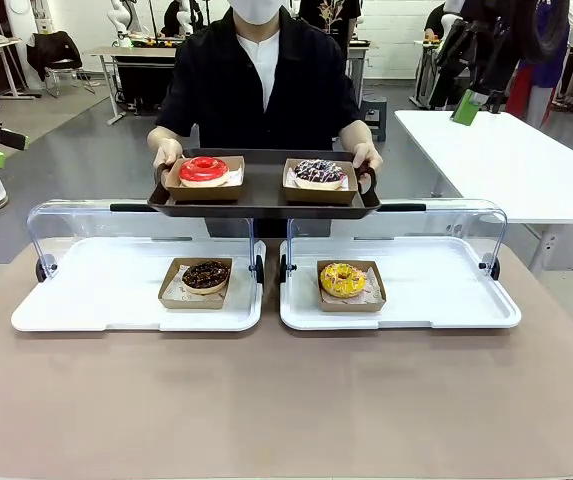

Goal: Provide the desired donut to the person.
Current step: Place the picked Paper togo box onto the Handle tray extended by the person.

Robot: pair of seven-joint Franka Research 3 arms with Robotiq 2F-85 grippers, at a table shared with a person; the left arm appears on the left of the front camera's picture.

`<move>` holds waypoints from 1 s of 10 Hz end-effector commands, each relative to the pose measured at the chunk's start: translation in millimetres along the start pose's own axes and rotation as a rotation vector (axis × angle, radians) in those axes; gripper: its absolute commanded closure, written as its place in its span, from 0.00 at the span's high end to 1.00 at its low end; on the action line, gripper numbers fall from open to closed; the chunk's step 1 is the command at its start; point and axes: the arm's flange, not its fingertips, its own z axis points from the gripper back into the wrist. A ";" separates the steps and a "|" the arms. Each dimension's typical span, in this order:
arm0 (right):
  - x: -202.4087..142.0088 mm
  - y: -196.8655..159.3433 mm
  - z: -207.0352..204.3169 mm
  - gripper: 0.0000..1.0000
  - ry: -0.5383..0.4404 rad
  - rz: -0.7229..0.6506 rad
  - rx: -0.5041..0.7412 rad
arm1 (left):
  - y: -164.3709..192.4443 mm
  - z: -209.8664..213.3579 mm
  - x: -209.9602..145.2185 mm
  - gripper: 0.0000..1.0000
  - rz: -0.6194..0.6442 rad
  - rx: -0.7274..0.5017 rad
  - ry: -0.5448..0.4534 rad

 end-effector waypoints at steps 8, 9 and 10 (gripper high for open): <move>9.0 -3.2 -3.6 1.00 -0.001 0.003 0.009 | -0.7 1.0 1.2 1.00 -0.004 0.005 -0.011; 9.0 -3.2 -3.6 1.00 -0.001 0.003 0.009 | -0.7 1.0 1.2 1.00 -0.004 0.005 -0.011; 9.0 -3.2 -3.6 1.00 -0.001 0.003 0.009 | -0.7 1.0 1.2 1.00 -0.004 0.005 -0.011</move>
